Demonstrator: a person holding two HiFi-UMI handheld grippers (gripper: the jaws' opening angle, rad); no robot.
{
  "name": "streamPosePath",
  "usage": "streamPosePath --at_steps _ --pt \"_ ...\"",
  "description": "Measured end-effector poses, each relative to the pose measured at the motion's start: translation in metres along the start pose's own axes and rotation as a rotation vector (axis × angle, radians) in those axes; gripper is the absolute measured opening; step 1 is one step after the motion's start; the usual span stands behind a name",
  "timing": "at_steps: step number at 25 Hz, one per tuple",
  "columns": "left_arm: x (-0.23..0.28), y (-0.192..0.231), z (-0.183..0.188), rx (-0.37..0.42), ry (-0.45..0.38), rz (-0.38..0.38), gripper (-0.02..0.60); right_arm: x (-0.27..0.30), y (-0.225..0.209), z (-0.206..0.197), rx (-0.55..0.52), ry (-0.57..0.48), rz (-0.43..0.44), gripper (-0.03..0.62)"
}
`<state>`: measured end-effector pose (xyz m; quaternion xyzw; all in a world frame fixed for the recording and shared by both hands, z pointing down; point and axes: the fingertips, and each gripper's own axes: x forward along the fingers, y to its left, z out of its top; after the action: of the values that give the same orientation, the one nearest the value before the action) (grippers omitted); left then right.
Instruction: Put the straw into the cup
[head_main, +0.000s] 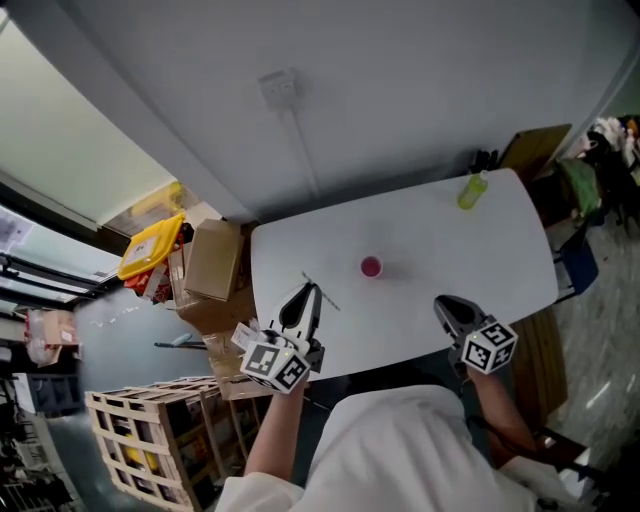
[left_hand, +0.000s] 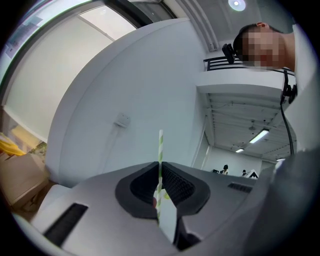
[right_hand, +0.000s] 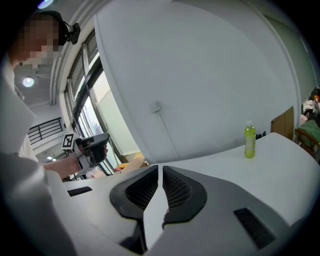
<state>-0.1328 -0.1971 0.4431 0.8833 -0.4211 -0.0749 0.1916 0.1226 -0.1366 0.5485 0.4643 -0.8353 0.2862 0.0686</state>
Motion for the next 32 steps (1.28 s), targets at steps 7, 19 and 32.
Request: streamPosePath --at_steps 7,19,32 --pt "0.051 0.001 -0.02 0.02 0.001 0.05 0.023 0.027 -0.033 0.004 0.006 0.079 0.082 0.051" --pt "0.117 0.02 -0.082 0.015 0.042 0.133 0.023 0.061 -0.075 -0.011 -0.016 0.197 0.193 0.051" --pt "0.162 0.059 -0.146 -0.036 0.097 0.138 0.023 0.073 -0.084 -0.032 0.008 0.253 0.197 0.051"
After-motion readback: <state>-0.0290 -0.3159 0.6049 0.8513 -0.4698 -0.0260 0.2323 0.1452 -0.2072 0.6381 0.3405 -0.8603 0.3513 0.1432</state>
